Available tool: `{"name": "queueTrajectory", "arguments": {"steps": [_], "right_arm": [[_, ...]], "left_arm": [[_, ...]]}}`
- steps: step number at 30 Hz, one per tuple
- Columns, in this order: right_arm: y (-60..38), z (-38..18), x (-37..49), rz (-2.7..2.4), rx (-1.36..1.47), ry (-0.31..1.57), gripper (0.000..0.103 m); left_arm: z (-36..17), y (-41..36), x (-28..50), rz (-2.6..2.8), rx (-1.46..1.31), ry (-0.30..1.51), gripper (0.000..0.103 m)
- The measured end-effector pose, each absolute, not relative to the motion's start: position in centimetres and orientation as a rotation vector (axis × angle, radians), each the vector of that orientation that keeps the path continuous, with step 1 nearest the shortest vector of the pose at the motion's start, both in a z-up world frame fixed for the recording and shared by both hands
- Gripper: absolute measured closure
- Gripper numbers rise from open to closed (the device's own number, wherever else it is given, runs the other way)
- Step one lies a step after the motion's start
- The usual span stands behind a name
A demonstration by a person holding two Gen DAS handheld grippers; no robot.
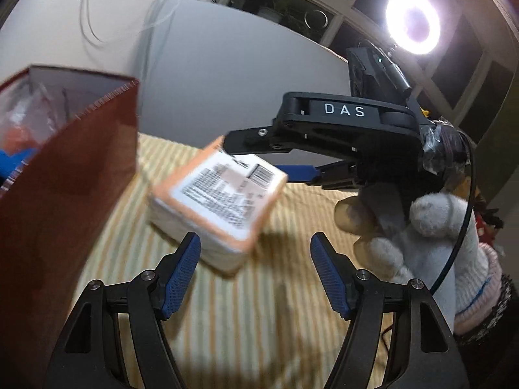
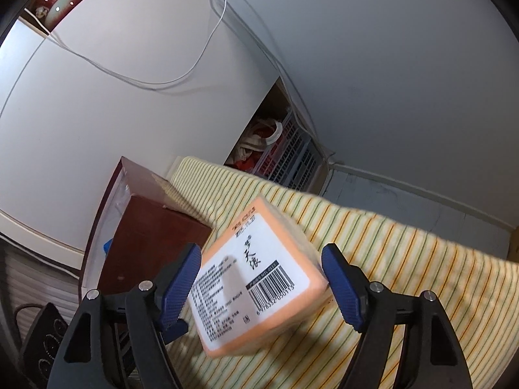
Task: Organize soft objects
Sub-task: 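Close both grippers on the orange-edged paper packet, then lift the packet with both grippers and lower it into the shoebox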
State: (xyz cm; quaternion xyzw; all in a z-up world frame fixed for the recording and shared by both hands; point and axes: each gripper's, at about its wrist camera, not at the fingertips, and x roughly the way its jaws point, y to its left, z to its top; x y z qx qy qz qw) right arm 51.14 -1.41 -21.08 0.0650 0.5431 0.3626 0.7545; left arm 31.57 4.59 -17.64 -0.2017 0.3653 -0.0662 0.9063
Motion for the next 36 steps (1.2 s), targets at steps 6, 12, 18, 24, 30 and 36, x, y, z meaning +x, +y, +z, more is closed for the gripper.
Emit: {"name": "queueTrajectory", "arguments": {"steps": [6,12,18,24,30,36], "right_arm": [[-2.1,-21.6,49.4,0.759,0.155,1.200,0.030],[-2.6,-21.5,48.2,0.732,0.172,1.204,0.031],[-3.6,-21.9,46.2,0.695,0.208,1.209,0.033],[-5.7,-22.0,42.1,0.647,0.262,1.234,0.051],[-5.8,-22.2,37.3,0.650,0.217,1.267,0.058],[-5.2,-22.2,35.9,0.618,0.153,1.210,0.058]], "left_arm": [[-18.4,5.3,31.5,-0.158,-0.450,0.767,0.033],[-18.1,4.6,31.3,-0.174,-0.434,0.757,0.034],[-18.0,3.4,29.8,-0.213,-0.361,0.770,0.034],[-18.2,3.8,27.3,-0.267,-0.289,0.795,0.034],[-18.1,5.0,26.5,-0.262,-0.277,0.786,0.034],[-19.1,4.7,25.9,-0.251,-0.257,0.783,0.034]]}}
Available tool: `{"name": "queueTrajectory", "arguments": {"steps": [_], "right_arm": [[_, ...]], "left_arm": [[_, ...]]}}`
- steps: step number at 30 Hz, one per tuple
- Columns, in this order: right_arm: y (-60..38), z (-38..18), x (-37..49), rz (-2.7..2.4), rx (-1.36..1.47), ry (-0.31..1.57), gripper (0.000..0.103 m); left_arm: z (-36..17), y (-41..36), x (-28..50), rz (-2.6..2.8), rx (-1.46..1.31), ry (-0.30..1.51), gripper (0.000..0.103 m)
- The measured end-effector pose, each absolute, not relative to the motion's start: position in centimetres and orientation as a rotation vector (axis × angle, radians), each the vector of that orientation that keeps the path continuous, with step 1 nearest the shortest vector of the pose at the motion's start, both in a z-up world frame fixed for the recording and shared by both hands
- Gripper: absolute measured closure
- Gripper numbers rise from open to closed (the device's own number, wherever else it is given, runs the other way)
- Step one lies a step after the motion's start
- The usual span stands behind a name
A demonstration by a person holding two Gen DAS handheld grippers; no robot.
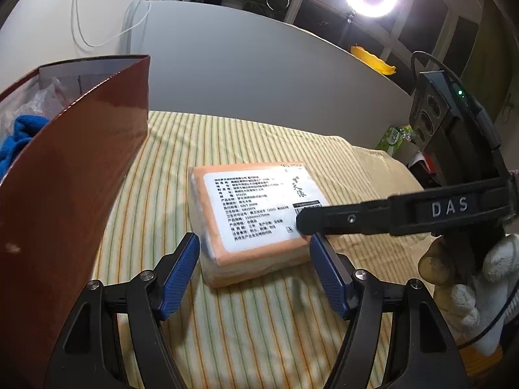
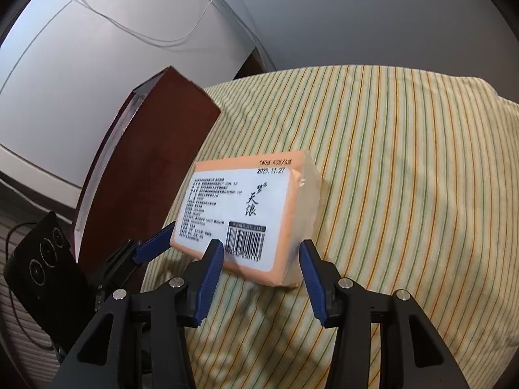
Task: Organize soft objects
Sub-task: 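Lift the packet with both grippers and lower it into the shoebox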
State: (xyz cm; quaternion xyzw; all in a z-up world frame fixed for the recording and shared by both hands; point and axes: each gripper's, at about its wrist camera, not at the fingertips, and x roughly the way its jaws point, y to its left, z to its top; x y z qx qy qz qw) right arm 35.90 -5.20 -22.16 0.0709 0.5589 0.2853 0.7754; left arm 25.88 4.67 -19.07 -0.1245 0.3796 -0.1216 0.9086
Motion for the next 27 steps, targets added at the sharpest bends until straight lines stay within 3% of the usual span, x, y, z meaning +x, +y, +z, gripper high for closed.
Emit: {"name": "queueTrajectory", "arguments": {"steps": [10,27], "right_arm": [[-6.4,-22.1,35.2,0.626,0.240,1.184,0.059],[-3.4,-13.0,31.5,0.732,0.159,1.008,0.059]], "left_arm": [[-17.6,4.3,23.9,-0.280,-0.242,0.723,0.035],[-10.0,7.5,16.9,-0.245,-0.245,0.456,0.035]]}}
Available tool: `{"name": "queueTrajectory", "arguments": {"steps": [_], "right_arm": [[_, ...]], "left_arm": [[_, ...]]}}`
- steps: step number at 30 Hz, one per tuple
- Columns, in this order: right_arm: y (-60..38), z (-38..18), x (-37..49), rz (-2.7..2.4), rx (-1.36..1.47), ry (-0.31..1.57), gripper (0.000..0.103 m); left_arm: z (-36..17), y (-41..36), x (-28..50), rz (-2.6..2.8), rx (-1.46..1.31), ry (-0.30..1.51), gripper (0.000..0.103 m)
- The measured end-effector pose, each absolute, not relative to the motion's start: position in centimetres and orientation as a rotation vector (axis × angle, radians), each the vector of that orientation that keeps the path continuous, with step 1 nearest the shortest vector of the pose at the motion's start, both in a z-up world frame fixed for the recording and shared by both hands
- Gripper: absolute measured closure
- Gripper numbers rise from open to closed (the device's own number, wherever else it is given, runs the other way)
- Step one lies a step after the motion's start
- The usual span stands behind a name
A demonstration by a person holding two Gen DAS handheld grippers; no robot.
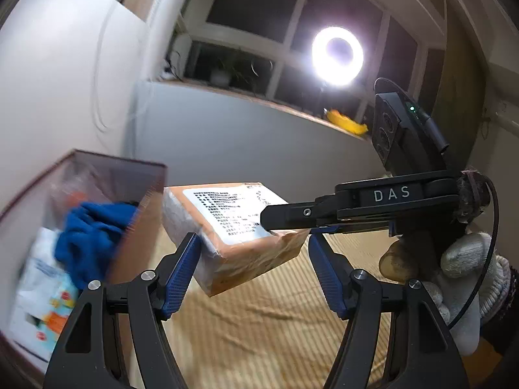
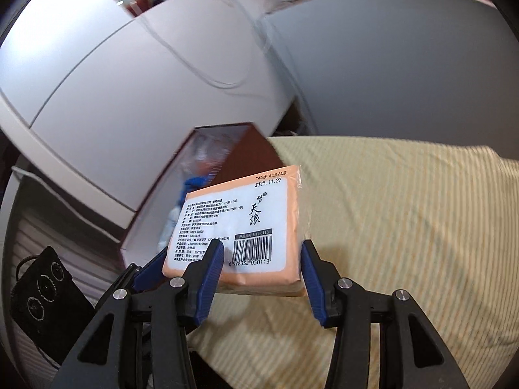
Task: Organize soft objects
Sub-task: 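Lift the packet with both grippers and lower it into the shoebox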
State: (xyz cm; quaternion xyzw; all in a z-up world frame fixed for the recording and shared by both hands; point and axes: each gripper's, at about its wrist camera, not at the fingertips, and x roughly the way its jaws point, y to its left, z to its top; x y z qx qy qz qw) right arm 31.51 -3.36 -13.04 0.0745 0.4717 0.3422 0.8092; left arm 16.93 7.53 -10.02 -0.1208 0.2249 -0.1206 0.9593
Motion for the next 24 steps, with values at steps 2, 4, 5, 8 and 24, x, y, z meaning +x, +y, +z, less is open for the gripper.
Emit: {"name": "queueTrajectory", "arguments": {"steps": [2,4,5,8,24], "right_arm": [[-1.9,-12.3,31.2,0.756,0.142,0.996,0.059],[-0.1,-11.5,31.0,0.785,0.119,0.980,0.059],[0.8,-11.2,30.9,0.799,0.108,0.975,0.059],[3.8,-10.4,30.8,0.844,0.078,0.962,0.059],[14.3,-12.5,32.4,0.967,-0.030,1.015,0.059]], "left_arm": [[-9.3,8.6,16.1,-0.216,-0.243,0.427,0.035],[-8.5,9.8,15.3,-0.179,-0.241,0.402,0.035],[-8.3,10.3,14.9,-0.163,-0.241,0.393,0.035],[-7.6,12.0,14.3,-0.113,-0.248,0.366,0.035],[-9.2,18.2,14.7,0.110,-0.242,0.416,0.035]]}}
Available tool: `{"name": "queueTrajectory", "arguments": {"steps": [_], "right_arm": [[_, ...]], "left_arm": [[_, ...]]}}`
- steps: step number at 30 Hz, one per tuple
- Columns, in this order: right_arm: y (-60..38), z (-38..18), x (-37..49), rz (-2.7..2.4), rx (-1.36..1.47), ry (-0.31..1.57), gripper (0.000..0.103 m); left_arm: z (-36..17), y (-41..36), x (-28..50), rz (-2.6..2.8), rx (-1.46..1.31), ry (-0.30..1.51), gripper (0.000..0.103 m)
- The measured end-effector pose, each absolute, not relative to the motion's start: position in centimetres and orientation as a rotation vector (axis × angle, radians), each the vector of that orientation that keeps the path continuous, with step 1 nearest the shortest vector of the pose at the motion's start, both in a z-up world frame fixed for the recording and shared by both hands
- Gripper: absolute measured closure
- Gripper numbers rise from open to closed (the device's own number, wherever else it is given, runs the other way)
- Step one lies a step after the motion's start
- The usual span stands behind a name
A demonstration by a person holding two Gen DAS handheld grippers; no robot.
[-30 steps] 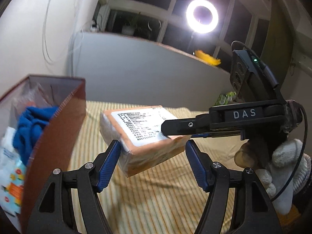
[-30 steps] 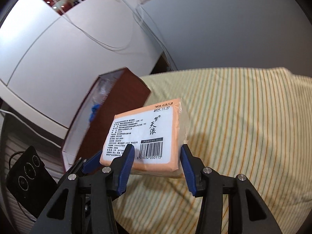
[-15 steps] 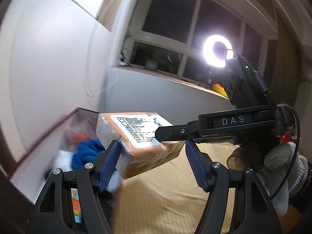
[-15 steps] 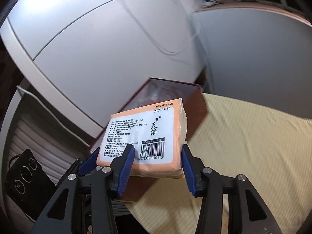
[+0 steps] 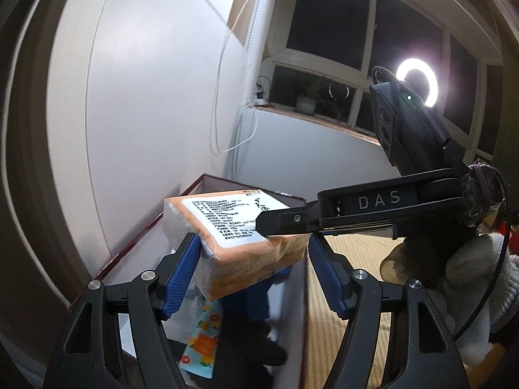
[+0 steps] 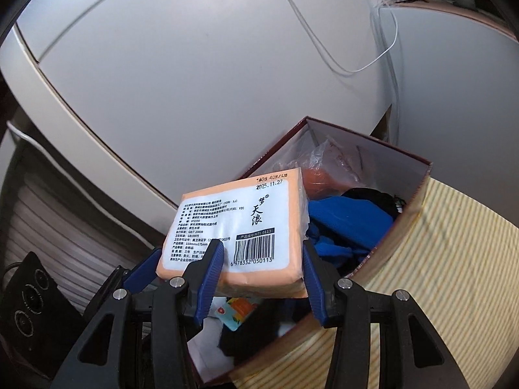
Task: Organize soft objects
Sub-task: 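Lift the packet with both grippers and lower it into the shoebox, then open both grippers to release the packet in the shoebox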
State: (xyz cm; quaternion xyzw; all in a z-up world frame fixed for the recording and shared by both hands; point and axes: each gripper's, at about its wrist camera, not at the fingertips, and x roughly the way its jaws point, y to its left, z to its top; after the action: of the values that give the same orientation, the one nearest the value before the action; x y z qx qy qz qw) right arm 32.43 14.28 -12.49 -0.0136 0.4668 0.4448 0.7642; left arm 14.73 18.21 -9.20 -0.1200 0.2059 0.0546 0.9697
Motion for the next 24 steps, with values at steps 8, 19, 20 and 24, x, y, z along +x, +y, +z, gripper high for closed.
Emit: {"name": "queueTrajectory", "arguments": {"steps": [8,19,20,24], "right_arm": [[15.2,-13.4,32.8,0.970,-0.054,1.025,0.059],[16.4,-13.1,32.2,0.952,-0.120,0.986,0.063],[16.3,-13.1,32.2,0.948,-0.122,0.985,0.063],[15.6,-13.1,32.5,0.934,-0.110,0.986,0.062]], "left_arm": [[-9.7,18.4,15.7,0.129,-0.227,0.426,0.036],[-10.4,17.9,15.2,0.142,-0.200,0.445,0.035],[-10.4,17.9,15.1,0.145,-0.200,0.444,0.035],[-10.5,17.8,14.9,0.151,-0.192,0.443,0.035]]}}
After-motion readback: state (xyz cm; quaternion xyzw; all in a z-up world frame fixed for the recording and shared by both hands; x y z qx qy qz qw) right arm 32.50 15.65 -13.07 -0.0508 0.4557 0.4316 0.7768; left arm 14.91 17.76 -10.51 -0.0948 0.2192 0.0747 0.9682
